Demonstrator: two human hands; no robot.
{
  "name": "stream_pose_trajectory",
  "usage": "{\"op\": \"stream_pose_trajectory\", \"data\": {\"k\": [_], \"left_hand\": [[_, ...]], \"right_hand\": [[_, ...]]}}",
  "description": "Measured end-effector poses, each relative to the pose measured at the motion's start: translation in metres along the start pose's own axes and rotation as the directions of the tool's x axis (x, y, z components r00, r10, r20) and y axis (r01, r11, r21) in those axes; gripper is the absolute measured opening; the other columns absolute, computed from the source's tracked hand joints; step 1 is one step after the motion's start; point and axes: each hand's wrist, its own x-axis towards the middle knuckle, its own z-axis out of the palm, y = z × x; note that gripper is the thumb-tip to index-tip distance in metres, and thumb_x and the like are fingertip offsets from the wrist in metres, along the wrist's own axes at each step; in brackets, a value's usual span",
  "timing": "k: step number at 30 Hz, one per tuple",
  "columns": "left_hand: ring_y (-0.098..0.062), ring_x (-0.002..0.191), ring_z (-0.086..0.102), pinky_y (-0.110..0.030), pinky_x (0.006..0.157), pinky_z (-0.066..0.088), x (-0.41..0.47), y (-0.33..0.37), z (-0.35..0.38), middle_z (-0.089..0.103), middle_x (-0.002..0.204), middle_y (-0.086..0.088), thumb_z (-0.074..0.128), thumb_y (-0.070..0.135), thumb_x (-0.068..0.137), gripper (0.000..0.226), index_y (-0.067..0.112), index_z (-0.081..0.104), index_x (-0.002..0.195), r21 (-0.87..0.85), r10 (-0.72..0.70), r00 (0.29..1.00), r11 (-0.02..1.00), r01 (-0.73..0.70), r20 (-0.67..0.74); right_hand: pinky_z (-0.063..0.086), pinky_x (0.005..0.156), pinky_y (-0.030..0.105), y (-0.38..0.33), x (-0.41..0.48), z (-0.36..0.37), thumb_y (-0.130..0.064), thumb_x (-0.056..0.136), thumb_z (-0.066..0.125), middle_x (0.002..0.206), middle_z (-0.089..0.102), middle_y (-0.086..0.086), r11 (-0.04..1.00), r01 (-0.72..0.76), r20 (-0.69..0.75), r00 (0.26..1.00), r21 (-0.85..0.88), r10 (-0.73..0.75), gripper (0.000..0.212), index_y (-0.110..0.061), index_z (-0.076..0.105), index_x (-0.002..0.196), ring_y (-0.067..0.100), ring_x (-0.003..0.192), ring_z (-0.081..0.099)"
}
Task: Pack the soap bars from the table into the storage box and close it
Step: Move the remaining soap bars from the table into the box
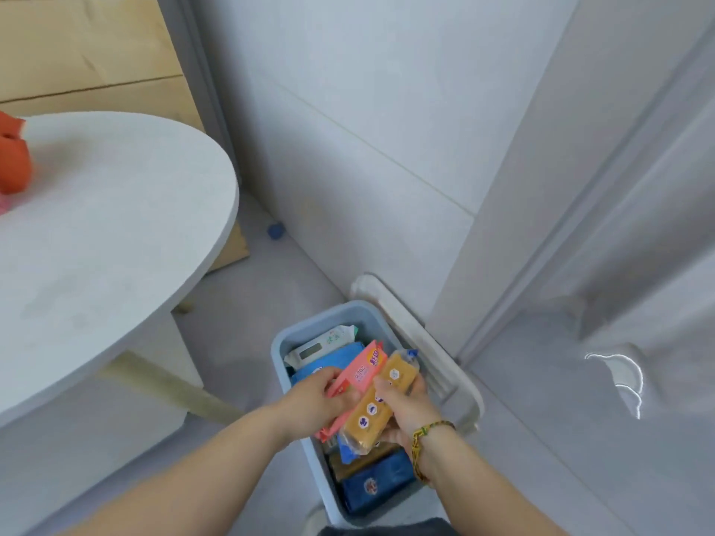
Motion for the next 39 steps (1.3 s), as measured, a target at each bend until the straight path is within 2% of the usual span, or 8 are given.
{"op": "stream_pose_trajectory", "data": {"k": [8,12,17,22,28,31,34,39], "left_hand": [[-0.011,0.085,0.05,-0.014,0.064,0.04,0.036,-0.018,0.002,0.053,0.098,0.004,0.044,0.034,0.095,0.028,0.02,0.045,0.119,0.291,-0.005,1.0,0.957,-0.002,0.024],[-0.017,0.097,0.053,-0.022,0.079,0.039,0.048,-0.025,0.001,0.057,0.106,-0.002,0.043,0.026,0.096,0.031,0.016,0.047,0.125,0.469,-0.011,0.997,0.883,-0.024,0.071],[-0.023,0.118,0.049,-0.026,0.094,0.039,0.056,-0.028,0.0,0.05,0.132,-0.007,0.039,0.023,0.097,0.038,0.017,0.04,0.134,0.597,0.002,0.999,0.802,-0.023,0.037],[-0.024,0.132,0.028,-0.032,0.111,0.021,0.066,-0.033,-0.01,0.033,0.143,-0.006,0.039,0.031,0.095,0.041,0.02,0.041,0.135,0.814,0.116,0.991,0.581,-0.015,-0.064],[-0.013,0.146,-0.003,-0.032,0.118,-0.002,0.069,-0.046,-0.011,-0.004,0.158,0.007,0.027,0.027,0.1,0.056,0.031,-0.004,0.146,0.815,0.16,0.986,0.575,-0.063,-0.037],[-0.014,0.146,-0.006,-0.033,0.118,-0.003,0.071,-0.049,-0.009,-0.005,0.158,0.006,0.017,0.032,0.101,0.05,0.031,-0.006,0.146,0.87,0.123,0.992,0.491,-0.041,-0.022],[-0.015,0.146,-0.008,-0.035,0.118,-0.002,0.071,-0.044,-0.01,-0.008,0.158,0.005,0.016,0.032,0.101,0.05,0.031,-0.008,0.146,0.879,0.084,0.996,0.475,-0.035,-0.006],[-0.012,0.146,-0.006,-0.033,0.118,-0.005,0.069,-0.042,-0.015,-0.004,0.158,0.006,0.014,0.054,0.094,0.06,0.03,0.002,0.147,0.806,0.063,0.996,0.585,-0.084,0.058]], "right_hand": [[0.054,0.071,0.042,0.018,0.038,0.009,-0.017,0.09,0.056,0.107,0.053,0.012,0.989,-0.107,-0.041,0.993,0.102,0.112,0.066,-0.019,0.017,0.143,0.019,0.074,0.057],[0.051,0.084,0.046,0.028,0.04,0.016,-0.007,0.09,0.055,0.135,0.046,0.019,0.973,-0.162,-0.05,0.984,0.162,0.172,0.063,-0.014,0.021,0.142,0.026,0.095,0.053],[0.049,0.084,0.046,0.032,0.046,0.024,0.005,0.087,0.054,0.138,0.043,0.019,0.965,-0.18,-0.058,0.979,0.192,0.194,0.066,-0.014,0.021,0.141,0.035,0.119,0.051],[0.043,0.099,0.056,0.037,0.059,0.033,0.01,0.084,0.054,0.144,0.035,0.014,0.968,-0.165,-0.034,0.984,0.187,0.174,0.076,-0.025,0.018,0.142,0.038,0.13,0.041],[0.048,0.096,0.05,0.052,0.068,0.042,-0.007,0.074,0.071,0.14,0.04,0.01,0.993,-0.055,-0.127,0.99,0.106,0.068,0.081,-0.032,0.025,0.135,0.031,0.125,0.046],[0.047,0.099,0.05,0.053,0.068,0.042,-0.028,0.06,0.077,0.137,0.047,0.008,0.999,-0.032,-0.155,0.988,-0.029,0.027,0.084,-0.04,0.026,0.126,0.027,0.12,0.051],[0.05,0.097,0.045,0.046,0.068,0.037,-0.024,0.072,0.075,0.131,0.051,0.007,0.987,-0.079,-0.152,0.987,-0.138,0.058,0.083,-0.024,0.022,0.136,0.026,0.114,0.057],[0.047,0.1,0.047,0.047,0.071,0.033,-0.017,0.07,0.076,0.1,0.051,-0.002,0.988,-0.112,-0.13,0.987,-0.111,0.097,0.079,-0.016,0.025,0.13,0.022,0.103,0.054]]}}
